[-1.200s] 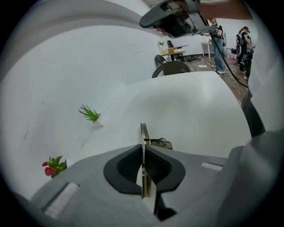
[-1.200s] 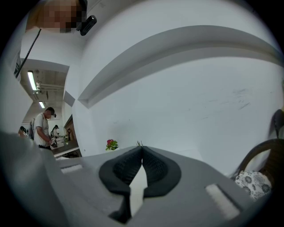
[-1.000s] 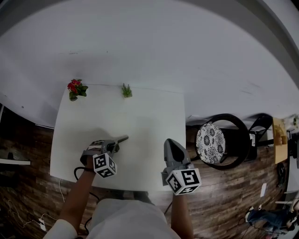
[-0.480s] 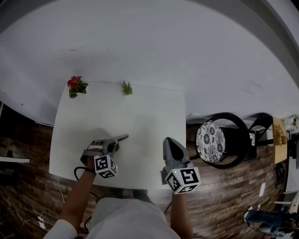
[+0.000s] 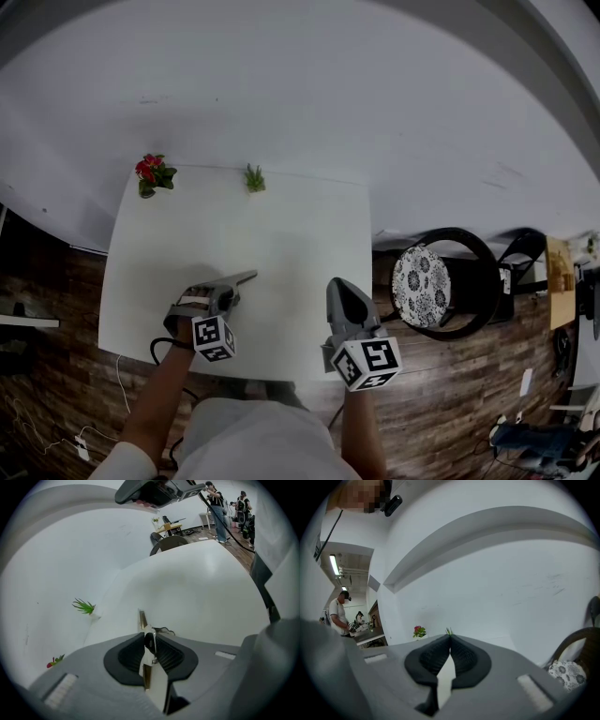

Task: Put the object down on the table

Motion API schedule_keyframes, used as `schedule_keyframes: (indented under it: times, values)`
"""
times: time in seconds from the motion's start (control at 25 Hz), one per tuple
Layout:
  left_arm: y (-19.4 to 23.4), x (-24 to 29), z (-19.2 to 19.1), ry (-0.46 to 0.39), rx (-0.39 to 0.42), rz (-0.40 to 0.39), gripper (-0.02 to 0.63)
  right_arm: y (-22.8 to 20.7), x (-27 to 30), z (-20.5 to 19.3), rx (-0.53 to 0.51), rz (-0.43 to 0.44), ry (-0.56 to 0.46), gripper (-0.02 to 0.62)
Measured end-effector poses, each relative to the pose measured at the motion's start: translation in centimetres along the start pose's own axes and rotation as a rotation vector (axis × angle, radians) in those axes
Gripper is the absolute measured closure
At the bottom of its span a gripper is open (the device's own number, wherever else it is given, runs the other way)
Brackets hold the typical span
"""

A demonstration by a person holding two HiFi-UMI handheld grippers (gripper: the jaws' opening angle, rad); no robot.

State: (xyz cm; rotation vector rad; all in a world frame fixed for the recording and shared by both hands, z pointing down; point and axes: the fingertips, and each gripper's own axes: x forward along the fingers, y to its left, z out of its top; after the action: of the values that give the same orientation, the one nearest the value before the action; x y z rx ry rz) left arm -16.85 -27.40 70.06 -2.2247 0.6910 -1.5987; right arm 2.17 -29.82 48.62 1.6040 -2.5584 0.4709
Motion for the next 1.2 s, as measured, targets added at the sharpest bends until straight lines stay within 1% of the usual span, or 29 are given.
schedule_keyframes:
  times: [0.16, 0.36, 0.44, 0.6, 0.68, 0.84, 1.0, 1.2]
  values:
    - [-0.5, 0.1, 0.0, 0.002, -0.010, -0.019, 0.531, -0.1, -0.2, 0.0, 0.001, -0.004, 0.000, 0.592]
    - [-0.5, 0.3, -0.1, 0.010, -0.021, -0.028, 0.528, -0.2, -0.2, 0.0, 0.000, -0.004, 0.000, 0.592]
    - [-0.5, 0.2, -0.1, 0.007, -0.039, -0.034, 0.526, -0.1, -0.3, 0.0, 0.000, -0.002, -0.001, 0.592]
    - [-0.4, -0.1, 0.1, -0.011, -0.116, -0.058, 0.514, -0.2, -0.4, 0.1, -0.001, -0.004, -0.003, 0.592]
    - [-0.3, -0.3, 0.2, -0.023, -0.156, -0.068, 0.498, -0.2, -0.5, 0.2, -0.001, -0.004, -0.006, 0.592]
    - [0.0, -0.9, 0.7, -0.058, -0.212, -0.071, 0.486, -0.1, -0.6, 0.3, 0.000, 0.000, -0.011, 0.592]
    - [0.5, -1.6, 1.2, -0.099, -0.322, -0.071, 0.486, 0.2, -0.6, 0.4, 0.000, 0.006, -0.016, 0.592]
    - [0.7, -2.8, 1.6, -0.126, -0.368, -0.058, 0.486, 0.4, -0.6, 0.8, -0.001, 0.013, -0.025, 0.592]
